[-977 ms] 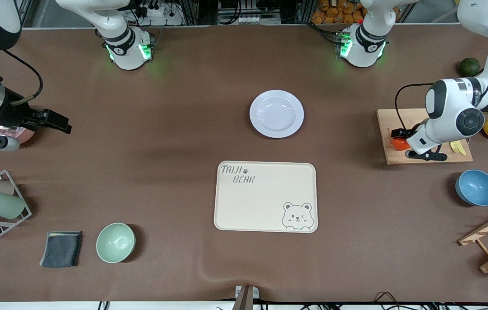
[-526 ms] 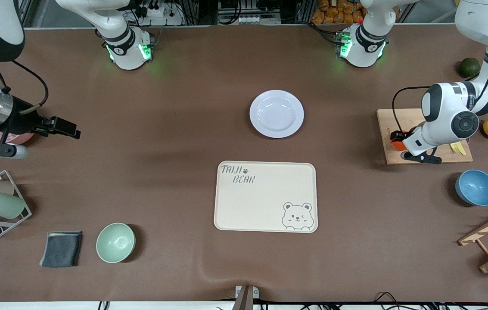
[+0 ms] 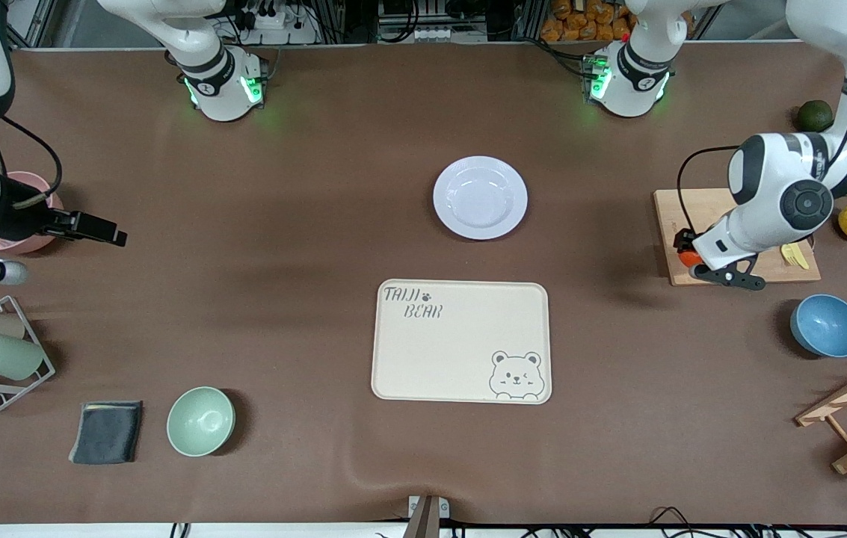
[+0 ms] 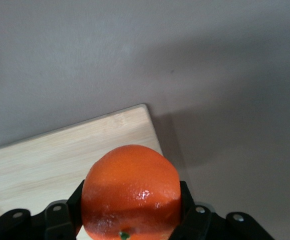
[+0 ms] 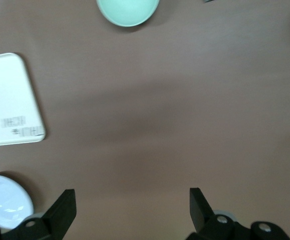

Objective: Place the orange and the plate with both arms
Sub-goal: 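Lower the left gripper and close it around the orange, then carry the orange onto the white plate while the right gripper approaches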

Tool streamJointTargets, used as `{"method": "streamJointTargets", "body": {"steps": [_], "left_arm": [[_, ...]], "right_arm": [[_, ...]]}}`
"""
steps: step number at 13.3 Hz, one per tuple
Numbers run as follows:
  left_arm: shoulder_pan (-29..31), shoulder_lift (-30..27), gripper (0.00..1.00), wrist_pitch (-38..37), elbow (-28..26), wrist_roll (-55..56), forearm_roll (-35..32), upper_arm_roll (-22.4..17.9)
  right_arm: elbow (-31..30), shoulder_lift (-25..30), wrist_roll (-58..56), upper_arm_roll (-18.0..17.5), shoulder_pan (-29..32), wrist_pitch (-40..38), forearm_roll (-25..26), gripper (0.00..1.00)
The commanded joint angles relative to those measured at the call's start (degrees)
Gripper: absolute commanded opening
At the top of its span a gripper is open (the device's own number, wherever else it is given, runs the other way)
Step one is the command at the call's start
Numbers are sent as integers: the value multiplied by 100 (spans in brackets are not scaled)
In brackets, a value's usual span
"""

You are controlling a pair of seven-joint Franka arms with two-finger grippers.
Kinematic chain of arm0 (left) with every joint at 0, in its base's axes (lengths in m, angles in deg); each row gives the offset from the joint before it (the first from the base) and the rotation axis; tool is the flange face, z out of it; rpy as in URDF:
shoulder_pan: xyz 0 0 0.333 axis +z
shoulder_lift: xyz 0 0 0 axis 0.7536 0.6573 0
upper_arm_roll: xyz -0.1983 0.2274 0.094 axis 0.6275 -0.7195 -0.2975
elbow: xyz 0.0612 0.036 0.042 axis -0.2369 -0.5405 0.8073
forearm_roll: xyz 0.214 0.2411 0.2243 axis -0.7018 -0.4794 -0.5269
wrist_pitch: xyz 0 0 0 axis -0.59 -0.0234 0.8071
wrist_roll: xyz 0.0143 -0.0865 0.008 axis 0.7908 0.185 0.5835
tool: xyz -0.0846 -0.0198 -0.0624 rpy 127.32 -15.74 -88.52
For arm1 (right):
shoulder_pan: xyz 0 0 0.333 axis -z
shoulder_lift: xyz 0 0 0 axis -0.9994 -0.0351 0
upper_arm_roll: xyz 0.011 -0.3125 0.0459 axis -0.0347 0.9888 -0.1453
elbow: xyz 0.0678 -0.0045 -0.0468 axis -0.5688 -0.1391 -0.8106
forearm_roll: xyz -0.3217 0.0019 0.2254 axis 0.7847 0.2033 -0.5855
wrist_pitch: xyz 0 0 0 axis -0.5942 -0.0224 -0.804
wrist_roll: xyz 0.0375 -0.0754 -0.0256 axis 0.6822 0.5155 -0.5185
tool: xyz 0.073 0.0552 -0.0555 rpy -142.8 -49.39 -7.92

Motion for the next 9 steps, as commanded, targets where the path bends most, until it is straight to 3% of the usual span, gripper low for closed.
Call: {"method": "streamJointTargets", "body": {"steps": [1, 4, 5, 6, 9], "left_arm": [[21, -422, 27, -875, 237, 283, -37, 496], [21, -511, 27, -1718, 754, 941, 155, 1181], [3, -459, 27, -1991, 1000, 1161, 261, 1436], [-32, -337, 27, -2229, 1264, 1485, 349, 1735], [-277, 330, 27, -2679, 2012, 3100, 535, 2614]], "right_arm": [[-200, 10, 116, -43, 16, 101, -488, 100], [-799, 54, 125, -60, -160, 541, -630, 100], [-869, 37, 125, -60, -160, 541, -944, 100], [-1000, 37, 116, -60, -108, 585, -1286, 100], [-1360, 115, 116, -60, -151, 988, -1623, 100]]}}
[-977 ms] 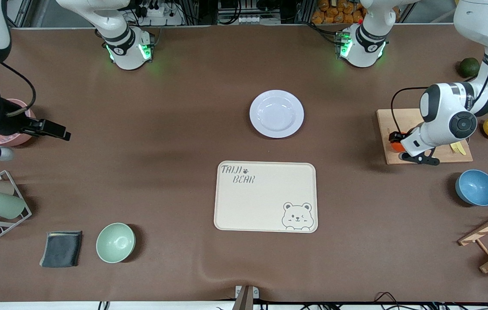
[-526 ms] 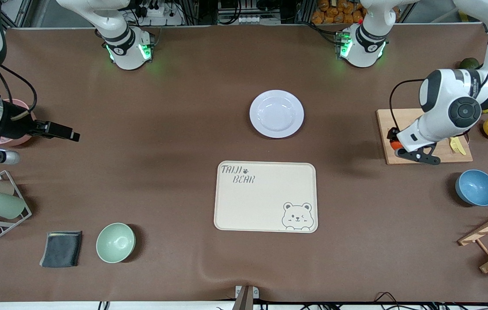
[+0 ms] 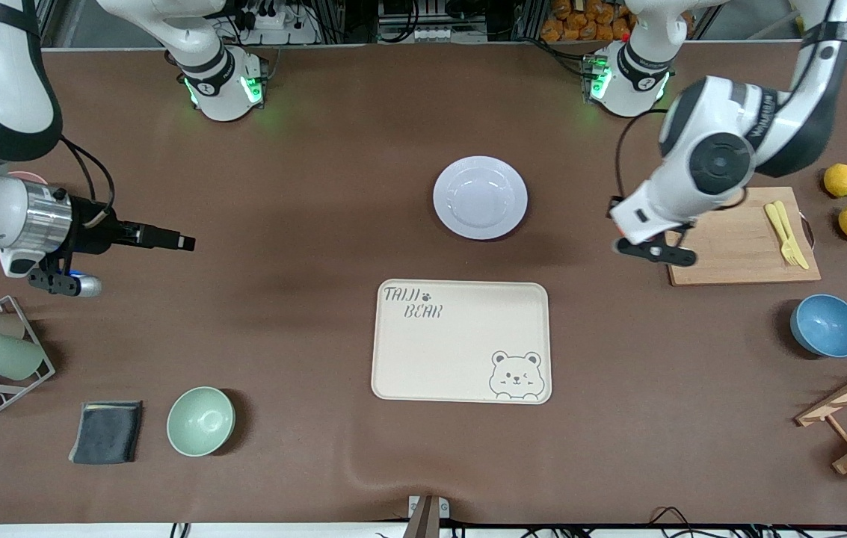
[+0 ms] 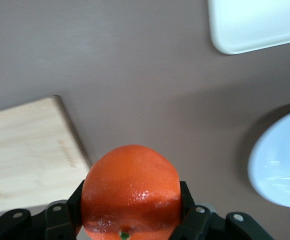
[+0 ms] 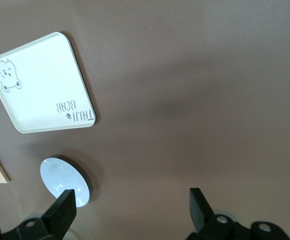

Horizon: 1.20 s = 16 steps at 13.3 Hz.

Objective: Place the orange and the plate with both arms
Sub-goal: 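Carry the orange onto the white plate while the right gripper approaches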

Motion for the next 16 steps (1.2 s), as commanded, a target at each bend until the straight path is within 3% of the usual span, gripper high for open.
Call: {"method": "streamJointTargets", "body": {"steps": [1, 2, 4, 6, 11, 16], "left_arm": [[-483, 871, 27, -297, 742, 1416, 43, 407], [-912, 1196, 27, -297, 970, 1901, 26, 399], [-1468, 1829, 27, -288, 1489, 2798, -10, 390], [-1986, 2209, 27, -227, 1702, 3319, -27, 372], [-2339, 2798, 27, 212, 1693, 3935, -291, 363], [-2673, 3387, 27, 477, 1676, 4647, -782, 355]], "right_arm": [[-559, 210, 69, -8, -14, 485, -500, 100], [-700, 254, 25, -8, -14, 600, -841, 100], [-780, 211, 7, -8, -49, 636, -1055, 100], [-1244, 237, -141, -16, -216, 1021, -1606, 100], [-2230, 193, -1257, -16, -497, 1813, -3057, 100], [-2933, 105, -2477, -16, -1455, 3009, -4876, 100]]}}
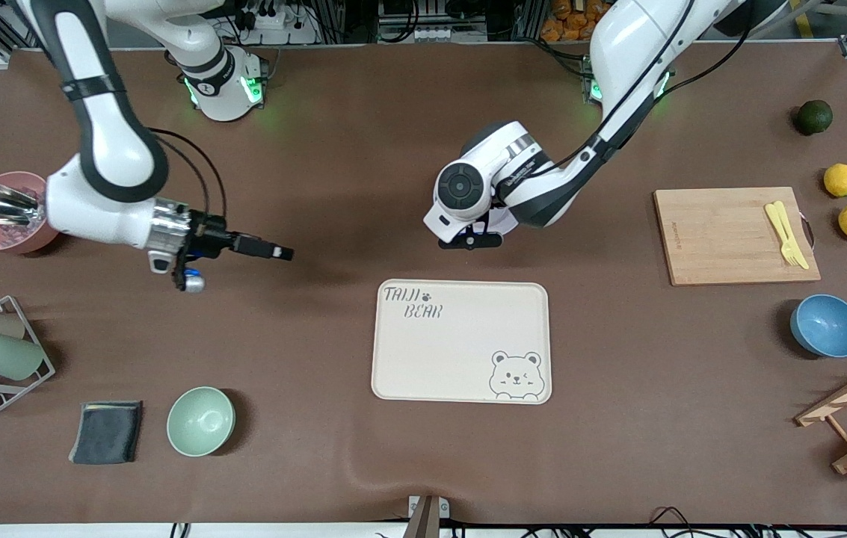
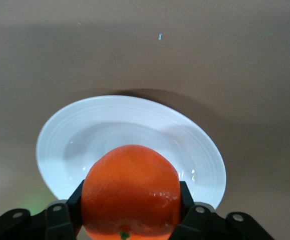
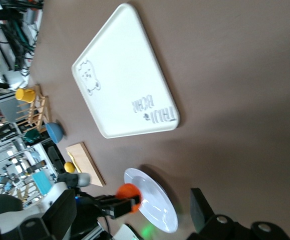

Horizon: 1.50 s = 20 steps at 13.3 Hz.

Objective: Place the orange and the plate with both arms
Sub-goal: 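Carry the orange onto the white plate while the right gripper approaches, then open the left gripper and withdraw while the right gripper grips the plate rim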

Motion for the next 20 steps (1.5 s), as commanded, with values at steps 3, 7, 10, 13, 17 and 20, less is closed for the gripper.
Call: {"method": "streamJointTargets", "body": {"steps": [3, 7, 10, 13, 17, 20], "left_arm": [[-234, 329, 28, 13, 70, 401, -321, -82], [-357, 329, 100, -57, -53, 611, -329, -82], [-261, 58, 100, -267, 43, 594, -329, -82], [168, -443, 100, -513, 359, 524, -329, -82], [959, -882, 100, -584, 562, 25, -329, -64], [1347, -1147, 100, -663, 562, -495, -329, -64]], "right_arm": [[-543, 79, -1076, 59, -678, 348, -1391, 100], [-693, -149, -2112, 50, -1355, 876, -2560, 100], [-816, -307, -2817, 50, -1532, 903, -3177, 100], [-843, -369, -2985, 50, -1795, 1130, -3527, 100], [-860, -553, -3554, 50, -2234, 1175, -4361, 100], [-860, -694, -3978, 50, -2533, 1368, -4891, 98]]}}
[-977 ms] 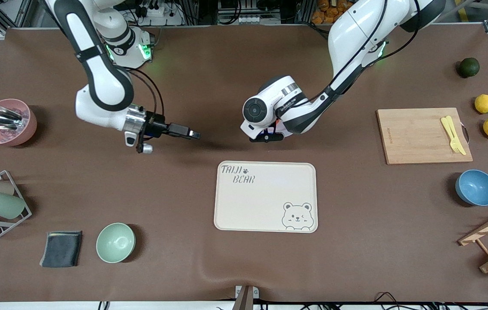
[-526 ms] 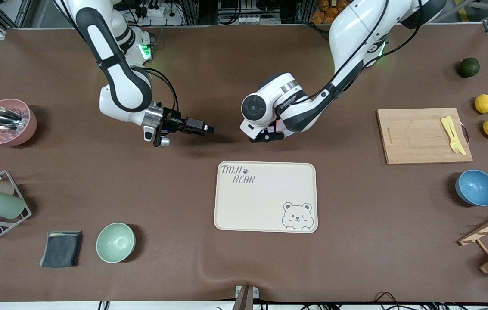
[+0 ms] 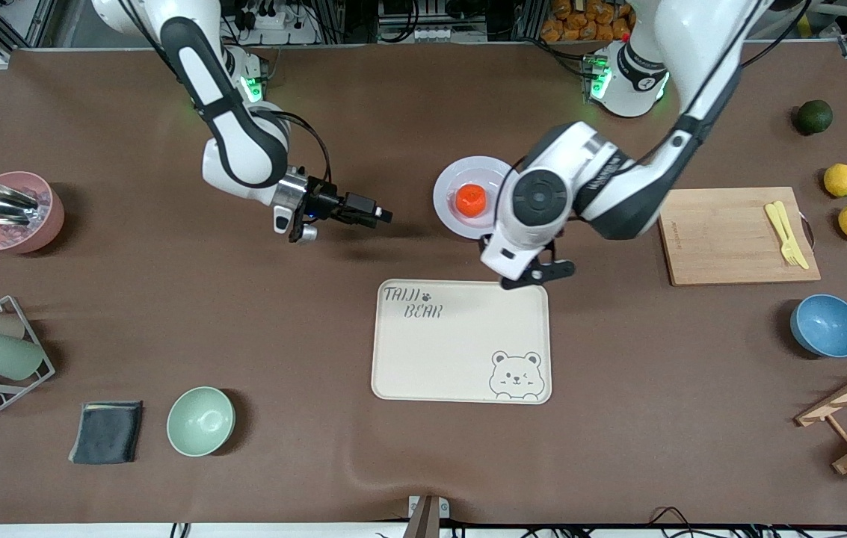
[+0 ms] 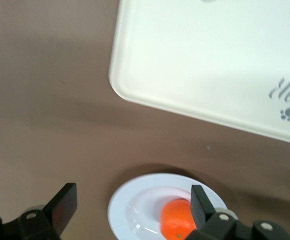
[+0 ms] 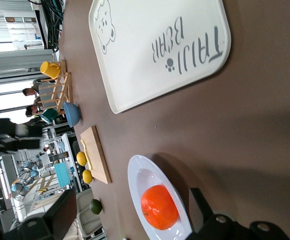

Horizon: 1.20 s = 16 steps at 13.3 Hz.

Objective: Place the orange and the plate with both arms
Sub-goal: 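Open the left gripper and withdraw while the right gripper grips the plate rim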

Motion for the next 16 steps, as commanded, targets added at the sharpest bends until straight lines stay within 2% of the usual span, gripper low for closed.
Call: {"method": "streamJointTargets", "body": {"steps": [1, 3, 5, 7, 9, 10, 14, 15, 16], "left_arm": [[287, -257, 100, -101, -64, -303, -128, 23], [673, -248, 100, -110, -73, -767, -137, 5], [1191, -292, 100, -110, -64, -1312, -286, 31], [1316, -398, 100, -101, 23, -1446, -295, 14], [1316, -345, 100, -101, 321, -1481, -313, 5], [1343, -354, 100, -101, 357, -1595, -452, -3], [1615, -460, 100, -101, 340, -1946, -620, -3], [1554, -494, 100, -110, 305, -2182, -647, -125], [1328, -616, 100, -110, 287, -2420, -577, -527]], "right_arm": [[-3, -153, -385, 72, -404, 92, -642, 98], [6, -337, -1085, 63, -660, 109, -1388, 94], [14, -478, -1493, 63, -888, 101, -1873, 90], [67, -575, -1598, 72, -1256, 109, -2365, 87], [67, -645, -2063, 72, -1389, 118, -2796, 77], [85, -724, -2213, 72, -1434, 109, -2946, 74], [164, -865, -2328, 72, -1539, 109, -3106, 73], [190, -892, -2363, 72, -1557, 109, -3123, 73], [208, -962, -2468, 72, -1618, 109, -3289, 73]]}}
